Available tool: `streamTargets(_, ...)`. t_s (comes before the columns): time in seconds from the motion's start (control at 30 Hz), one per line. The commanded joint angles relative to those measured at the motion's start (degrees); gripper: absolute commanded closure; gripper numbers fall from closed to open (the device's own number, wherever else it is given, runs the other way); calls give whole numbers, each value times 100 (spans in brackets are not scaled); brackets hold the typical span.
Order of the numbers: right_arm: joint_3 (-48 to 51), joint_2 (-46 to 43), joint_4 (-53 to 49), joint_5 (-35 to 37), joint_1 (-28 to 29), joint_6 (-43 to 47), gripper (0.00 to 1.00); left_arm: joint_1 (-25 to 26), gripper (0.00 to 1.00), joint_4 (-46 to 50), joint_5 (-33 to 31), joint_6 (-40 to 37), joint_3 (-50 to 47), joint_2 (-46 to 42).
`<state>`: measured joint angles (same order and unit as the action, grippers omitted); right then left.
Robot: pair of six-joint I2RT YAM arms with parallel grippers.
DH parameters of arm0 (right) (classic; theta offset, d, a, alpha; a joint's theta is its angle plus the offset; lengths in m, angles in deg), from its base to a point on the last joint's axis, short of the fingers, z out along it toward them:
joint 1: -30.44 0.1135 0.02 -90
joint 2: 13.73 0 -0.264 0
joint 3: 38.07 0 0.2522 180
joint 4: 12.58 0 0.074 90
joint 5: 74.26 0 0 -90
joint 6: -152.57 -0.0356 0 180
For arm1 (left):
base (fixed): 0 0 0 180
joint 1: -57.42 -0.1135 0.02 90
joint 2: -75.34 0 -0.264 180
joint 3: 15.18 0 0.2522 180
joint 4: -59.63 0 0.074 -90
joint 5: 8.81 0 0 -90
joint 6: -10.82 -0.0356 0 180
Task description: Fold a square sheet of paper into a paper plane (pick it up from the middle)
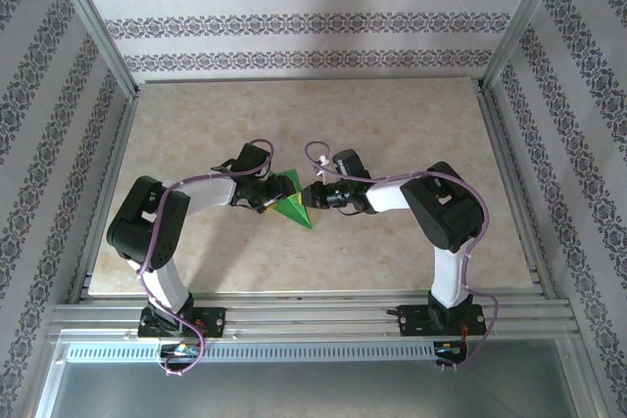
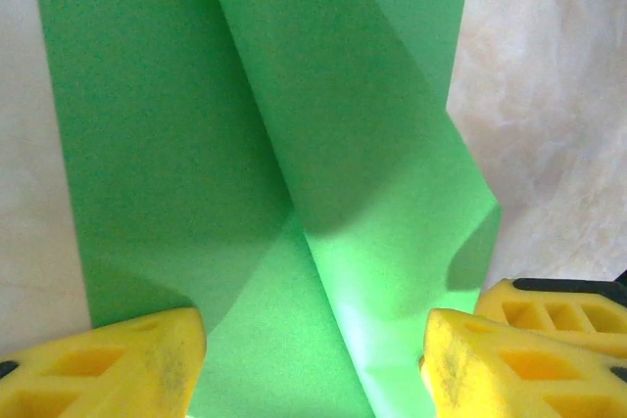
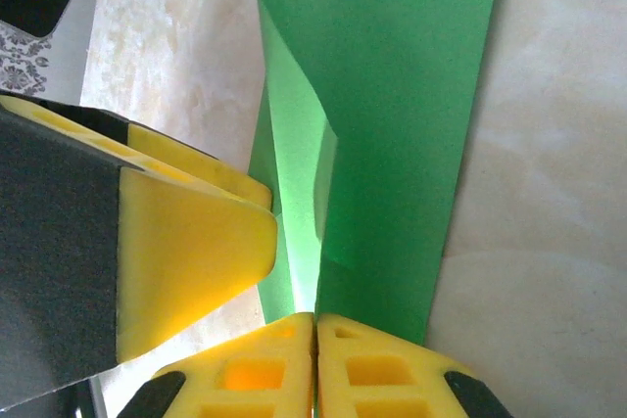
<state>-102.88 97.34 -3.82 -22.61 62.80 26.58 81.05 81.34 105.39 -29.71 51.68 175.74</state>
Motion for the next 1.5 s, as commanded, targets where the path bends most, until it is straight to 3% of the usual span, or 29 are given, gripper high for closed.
streamTargets(0.0, 111, 3, 206, 63, -50, -195, 88, 97, 36, 236, -34, 36, -322, 207)
streamTargets(0.37, 271, 3, 399, 169, -112, -547, 87, 96, 34, 194, -61, 36, -345, 146)
streamTargets(1.47, -86, 409, -256, -20, -186, -359, 84, 96, 36, 278, -83, 27, -306, 111)
